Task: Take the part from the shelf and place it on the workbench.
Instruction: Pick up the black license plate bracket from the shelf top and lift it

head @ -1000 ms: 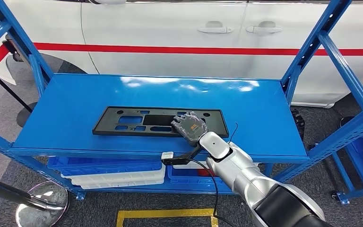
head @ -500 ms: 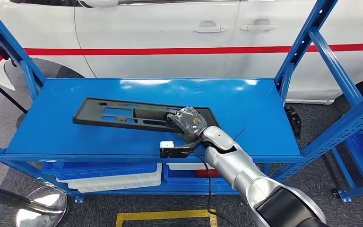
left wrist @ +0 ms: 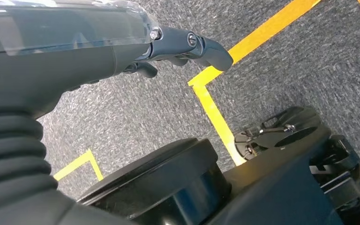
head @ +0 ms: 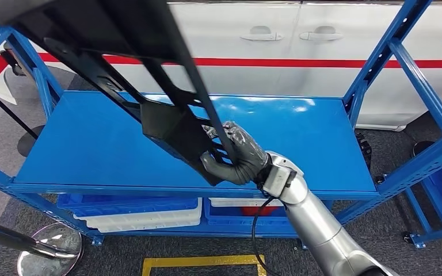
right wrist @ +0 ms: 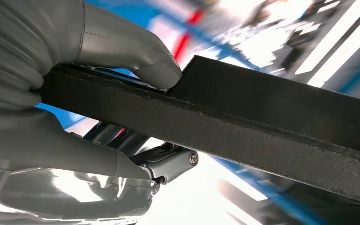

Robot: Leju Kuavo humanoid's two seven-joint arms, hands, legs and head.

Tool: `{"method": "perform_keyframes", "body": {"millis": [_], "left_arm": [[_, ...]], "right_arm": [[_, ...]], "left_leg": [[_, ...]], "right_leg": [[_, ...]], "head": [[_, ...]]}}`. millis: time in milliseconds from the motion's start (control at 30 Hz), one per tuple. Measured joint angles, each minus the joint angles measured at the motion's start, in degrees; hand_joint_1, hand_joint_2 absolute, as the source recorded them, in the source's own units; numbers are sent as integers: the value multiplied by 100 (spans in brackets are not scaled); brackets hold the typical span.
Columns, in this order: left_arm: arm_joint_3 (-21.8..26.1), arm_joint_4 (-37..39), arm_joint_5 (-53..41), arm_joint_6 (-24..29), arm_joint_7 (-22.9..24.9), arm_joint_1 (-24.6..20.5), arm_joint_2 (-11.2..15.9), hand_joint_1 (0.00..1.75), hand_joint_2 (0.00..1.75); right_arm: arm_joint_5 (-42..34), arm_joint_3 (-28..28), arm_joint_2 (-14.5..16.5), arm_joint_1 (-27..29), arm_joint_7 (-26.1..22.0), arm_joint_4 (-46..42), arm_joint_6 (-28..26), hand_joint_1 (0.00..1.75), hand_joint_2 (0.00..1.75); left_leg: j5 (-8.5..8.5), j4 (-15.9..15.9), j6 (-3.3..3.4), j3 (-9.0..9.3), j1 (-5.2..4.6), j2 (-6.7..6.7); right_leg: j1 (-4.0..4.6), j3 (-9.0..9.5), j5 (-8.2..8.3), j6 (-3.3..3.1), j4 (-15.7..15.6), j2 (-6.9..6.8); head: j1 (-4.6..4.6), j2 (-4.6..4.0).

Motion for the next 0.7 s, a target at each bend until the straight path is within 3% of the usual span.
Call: {"method": "perform_keyframes", "body": {"millis": [67,100,233,300,367,400,433,467,500,567,600,700], "left_arm": [[0,0,1,14,6,-11,0,0,175],[0,0,2,22,13,-15,1,0,175],[-2,0,-30,88,17,-29,5,0,175],[-14,0,-121,177,-10,-25,7,0,175],[-28,0,-191,244,-46,-30,7,0,175],[-31,0,-209,278,-57,-39,7,0,175],[-33,0,-221,322,-60,-49,7,0,175],[-34,0,-231,383,-45,-56,7,0,175],[-35,0,-226,452,-24,-56,7,0,175],[-27,0,-122,592,4,-43,5,0,175],[-13,0,-30,650,-1,-33,4,0,175],[56,0,181,739,-4,-1,-3,0,175]], "right_arm": [[-342,-74,-19,206,-87,-358,398,175,175],[-460,-108,-23,323,-116,-511,563,175,175],[-728,-175,-27,721,-117,-905,1026,175,175],[-798,-177,-18,841,-59,-991,1154,175,175],[-819,-176,-12,976,4,-1018,1206,175,175],[-816,-175,-12,1044,29,-1023,1212,175,175],[-811,-174,-12,1104,48,-1029,1209,175,175],[-806,-174,-12,1156,66,-1041,1206,175,175],[-806,-173,-12,1203,80,-1060,1204,175,175],[-809,-173,-12,1296,113,-1105,1201,175,175],[-810,-173,-12,1347,139,-1126,1196,175,175],[-860,-173,-12,1502,297,-1172,1164,175,175]], "left_leg": [[-21,8,-39,8,-21,-4],[-30,9,-64,9,-27,-5],[-123,76,-187,7,-33,4],[-416,552,-242,-194,-16,15],[-756,1293,-291,-533,2,21],[-815,1521,-310,-633,7,23],[-765,1542,-321,-631,10,25],[-616,1338,-323,-517,15,27],[-412,966,-314,-320,20,28],[-166,260,-270,43,12,25],[-131,68,-240,134,4,21],[-129,-26,-130,157,3,11]], "right_leg": [[31,318,229,-55,-661,-1],[47,388,251,-77,-809,1],[19,435,261,-181,-897,3],[-3,467,267,-233,-932,-16],[3,471,259,-257,-932,-38],[5,473,256,-260,-930,-47],[5,476,253,-258,-928,-53],[4,483,249,-252,-924,-52],[2,492,241,-240,-916,-45],[22,490,222,-196,-885,-26],[33,481,219,-168,-872,-20],[37,467,221,-81,-866,-20]], "head": [[0,0],[0,0],[0,0],[0,0],[0,0],[0,0],[0,0],[0,0],[0,0],[0,0],[0,0],[0,0]]}}
